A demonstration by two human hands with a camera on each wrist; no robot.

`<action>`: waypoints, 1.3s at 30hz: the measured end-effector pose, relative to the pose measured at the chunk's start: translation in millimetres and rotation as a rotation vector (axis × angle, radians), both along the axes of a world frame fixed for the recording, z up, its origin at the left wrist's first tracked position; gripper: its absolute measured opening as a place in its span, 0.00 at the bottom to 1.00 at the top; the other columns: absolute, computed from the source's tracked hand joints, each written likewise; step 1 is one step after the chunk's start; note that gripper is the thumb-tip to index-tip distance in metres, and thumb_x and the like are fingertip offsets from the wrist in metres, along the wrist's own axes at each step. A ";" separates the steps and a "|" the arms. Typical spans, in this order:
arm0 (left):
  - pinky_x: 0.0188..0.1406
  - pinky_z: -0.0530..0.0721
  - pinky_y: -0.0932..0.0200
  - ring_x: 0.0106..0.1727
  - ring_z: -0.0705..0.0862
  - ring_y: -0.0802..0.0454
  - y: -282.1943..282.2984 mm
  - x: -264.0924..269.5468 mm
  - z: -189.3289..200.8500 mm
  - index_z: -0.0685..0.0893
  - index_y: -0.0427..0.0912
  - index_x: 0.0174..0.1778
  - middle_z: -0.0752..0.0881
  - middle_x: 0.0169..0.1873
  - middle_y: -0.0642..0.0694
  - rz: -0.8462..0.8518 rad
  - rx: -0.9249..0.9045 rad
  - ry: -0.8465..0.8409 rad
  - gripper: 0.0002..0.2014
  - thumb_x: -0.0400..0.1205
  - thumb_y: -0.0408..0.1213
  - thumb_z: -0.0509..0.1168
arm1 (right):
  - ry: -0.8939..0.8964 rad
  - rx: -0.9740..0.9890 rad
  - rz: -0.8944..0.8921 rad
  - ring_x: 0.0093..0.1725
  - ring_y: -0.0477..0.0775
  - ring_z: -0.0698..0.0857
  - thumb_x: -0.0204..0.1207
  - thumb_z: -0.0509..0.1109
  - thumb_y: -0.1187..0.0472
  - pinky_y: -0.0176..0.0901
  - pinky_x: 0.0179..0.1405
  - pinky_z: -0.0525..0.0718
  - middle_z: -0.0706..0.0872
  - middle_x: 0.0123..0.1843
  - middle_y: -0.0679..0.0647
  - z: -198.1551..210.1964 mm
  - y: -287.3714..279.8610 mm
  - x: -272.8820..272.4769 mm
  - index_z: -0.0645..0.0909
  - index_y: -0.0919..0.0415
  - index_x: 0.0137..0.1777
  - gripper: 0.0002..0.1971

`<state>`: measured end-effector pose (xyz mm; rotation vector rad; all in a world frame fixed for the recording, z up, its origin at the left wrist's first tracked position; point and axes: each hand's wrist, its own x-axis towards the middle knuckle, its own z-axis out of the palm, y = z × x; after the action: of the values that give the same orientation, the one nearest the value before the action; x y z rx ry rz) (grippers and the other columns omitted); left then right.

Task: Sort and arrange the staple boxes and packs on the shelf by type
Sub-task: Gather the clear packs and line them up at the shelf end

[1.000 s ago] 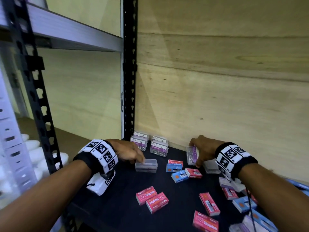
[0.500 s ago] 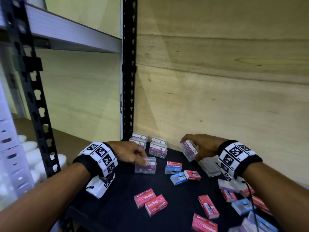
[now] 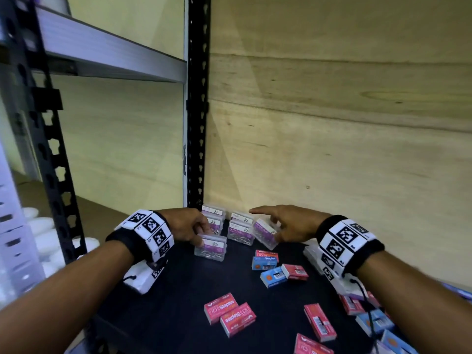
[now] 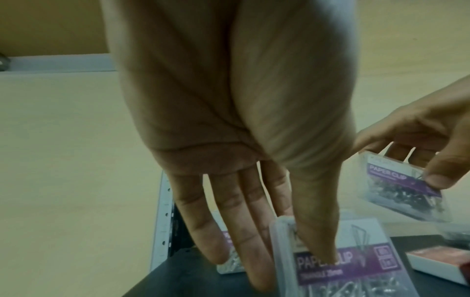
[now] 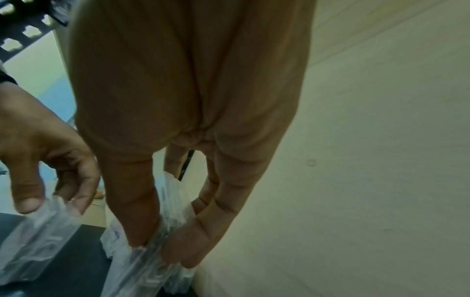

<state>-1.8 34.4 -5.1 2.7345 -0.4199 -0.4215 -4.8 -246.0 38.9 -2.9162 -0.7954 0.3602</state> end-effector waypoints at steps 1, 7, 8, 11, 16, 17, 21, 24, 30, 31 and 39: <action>0.51 0.81 0.66 0.45 0.83 0.63 2.9 1.8 0.6 0.84 0.50 0.60 0.87 0.52 0.52 0.012 0.010 -0.010 0.15 0.78 0.40 0.75 | 0.003 0.000 0.004 0.64 0.54 0.80 0.79 0.73 0.62 0.42 0.59 0.78 0.78 0.73 0.55 -1.5 5.1 1.3 0.55 0.39 0.85 0.41; 0.51 0.77 0.68 0.51 0.83 0.60 14.4 9.3 4.4 0.85 0.49 0.64 0.86 0.54 0.54 0.060 0.078 -0.066 0.17 0.78 0.41 0.74 | 0.005 -0.038 0.030 0.61 0.54 0.82 0.76 0.76 0.60 0.46 0.61 0.81 0.79 0.72 0.52 -10.0 35.8 11.5 0.63 0.47 0.82 0.38; 0.51 0.76 0.68 0.51 0.83 0.60 16.0 10.6 4.2 0.85 0.49 0.64 0.86 0.54 0.54 0.067 0.079 -0.074 0.18 0.78 0.41 0.74 | 0.004 -0.047 0.038 0.61 0.53 0.81 0.76 0.76 0.60 0.46 0.61 0.81 0.80 0.71 0.52 -11.1 39.8 11.7 0.65 0.48 0.81 0.36; 0.48 0.74 0.68 0.48 0.81 0.61 19.2 13.5 4.3 0.84 0.51 0.65 0.84 0.53 0.55 0.075 0.094 -0.090 0.18 0.78 0.41 0.74 | 0.003 -0.059 0.057 0.60 0.52 0.81 0.76 0.76 0.60 0.45 0.60 0.79 0.81 0.71 0.51 -14.2 51.0 13.8 0.68 0.49 0.80 0.33; 0.48 0.74 0.66 0.49 0.81 0.59 21.9 17.8 3.4 0.83 0.50 0.66 0.84 0.55 0.54 0.097 0.087 -0.111 0.18 0.80 0.38 0.72 | -0.015 -0.105 0.077 0.63 0.56 0.81 0.76 0.76 0.61 0.46 0.59 0.80 0.80 0.71 0.54 -15.9 63.3 17.8 0.69 0.51 0.79 0.33; 0.49 0.74 0.66 0.50 0.82 0.59 22.8 19.1 2.6 0.83 0.50 0.66 0.84 0.56 0.53 0.101 0.085 -0.114 0.18 0.80 0.38 0.72 | -0.017 -0.110 0.077 0.63 0.56 0.82 0.76 0.76 0.62 0.46 0.60 0.80 0.81 0.70 0.54 -16.5 65.1 19.1 0.70 0.51 0.79 0.33; 0.51 0.75 0.66 0.52 0.82 0.58 22.4 21.2 1.1 0.83 0.49 0.67 0.84 0.56 0.54 0.100 0.064 -0.126 0.18 0.80 0.37 0.72 | -0.020 -0.129 0.072 0.63 0.57 0.82 0.76 0.76 0.62 0.51 0.63 0.82 0.81 0.69 0.54 -16.9 68.7 21.0 0.71 0.51 0.78 0.31; 0.51 0.75 0.67 0.50 0.82 0.59 21.8 22.7 -0.9 0.83 0.48 0.66 0.84 0.55 0.53 0.107 0.048 -0.140 0.17 0.80 0.36 0.71 | -0.019 -0.132 0.067 0.63 0.57 0.82 0.77 0.75 0.62 0.52 0.64 0.82 0.82 0.69 0.55 -17.1 70.2 21.3 0.71 0.52 0.79 0.31; 0.49 0.79 0.66 0.51 0.85 0.57 25.0 24.0 -3.4 0.84 0.49 0.64 0.84 0.60 0.51 0.107 0.007 -0.151 0.17 0.79 0.35 0.73 | 0.001 -0.129 0.051 0.63 0.56 0.82 0.74 0.78 0.62 0.48 0.62 0.82 0.82 0.69 0.54 -18.6 72.1 22.8 0.71 0.52 0.79 0.33; 0.48 0.79 0.66 0.51 0.85 0.56 25.3 24.0 -3.1 0.84 0.49 0.64 0.84 0.60 0.51 0.109 -0.001 -0.153 0.17 0.79 0.35 0.73 | 0.003 -0.125 0.047 0.62 0.56 0.83 0.75 0.77 0.62 0.49 0.62 0.83 0.82 0.68 0.55 -18.9 72.0 22.8 0.72 0.52 0.78 0.32; 0.38 0.78 0.70 0.51 0.85 0.57 25.3 20.4 7.2 0.82 0.50 0.65 0.82 0.61 0.50 0.094 -0.012 -0.194 0.22 0.76 0.37 0.76 | -0.002 -0.118 0.041 0.61 0.55 0.83 0.75 0.78 0.62 0.47 0.59 0.82 0.84 0.66 0.54 -19.5 69.1 21.0 0.72 0.51 0.78 0.32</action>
<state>18.5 59.8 2.2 2.7800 -0.3398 -0.1293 16.2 -177.0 19.4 -3.0132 -0.8635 0.4225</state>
